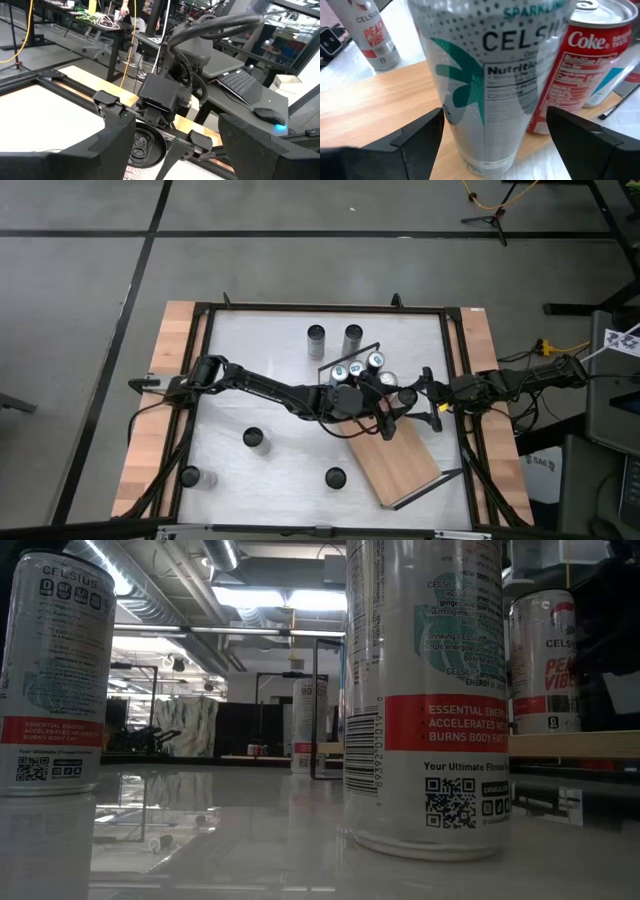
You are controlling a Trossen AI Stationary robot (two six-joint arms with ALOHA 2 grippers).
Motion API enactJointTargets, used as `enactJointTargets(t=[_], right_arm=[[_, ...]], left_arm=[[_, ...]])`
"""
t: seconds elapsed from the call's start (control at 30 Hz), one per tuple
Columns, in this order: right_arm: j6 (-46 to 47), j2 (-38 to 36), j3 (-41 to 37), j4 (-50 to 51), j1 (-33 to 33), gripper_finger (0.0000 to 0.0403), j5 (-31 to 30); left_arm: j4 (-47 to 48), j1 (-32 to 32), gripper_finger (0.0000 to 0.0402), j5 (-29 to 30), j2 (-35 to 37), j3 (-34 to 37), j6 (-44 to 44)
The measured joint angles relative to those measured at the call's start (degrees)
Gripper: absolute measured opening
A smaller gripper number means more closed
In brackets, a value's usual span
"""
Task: Place canned beverage on shelf
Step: Put the white pink soda can on the shelf
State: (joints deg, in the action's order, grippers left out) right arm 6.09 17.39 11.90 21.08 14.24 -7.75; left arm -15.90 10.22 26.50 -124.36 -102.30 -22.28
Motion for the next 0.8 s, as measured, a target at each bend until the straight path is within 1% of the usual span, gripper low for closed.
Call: enactJointTargets(t=[0.2, 0.27, 0.4, 0.5, 0.8], right_arm=[[0.3, 0.0, 0.0, 0.1, 0.0, 0.0342, -0.1], [0.7, 0.0, 0.7, 1.5, 0.0, 0.0342, 0.8], [4.0, 0.0, 2.0, 2.5, 0.0, 0.0342, 1.0], [4.6, 0.0, 2.1, 2.8, 0.0, 0.0342, 1.3], [11.0, 0.0, 2.2, 5.0, 0.0, 0.0342, 1.4]], left_arm=[[0.0, 0.0, 0.0279, 0.0, 0.0, 0.0, 0.0], [0.0, 0.0, 0.0279, 0.0, 0.0, 0.0, 0.0], [0.0, 0.0, 0.0279, 0.0, 0.0, 0.0, 0.0], [0.1, 0.0, 0.0279, 0.0, 0.0, 0.0, 0.0], [0.2, -0.1, 0.0279, 0.0, 0.0, 0.0, 0.0]])
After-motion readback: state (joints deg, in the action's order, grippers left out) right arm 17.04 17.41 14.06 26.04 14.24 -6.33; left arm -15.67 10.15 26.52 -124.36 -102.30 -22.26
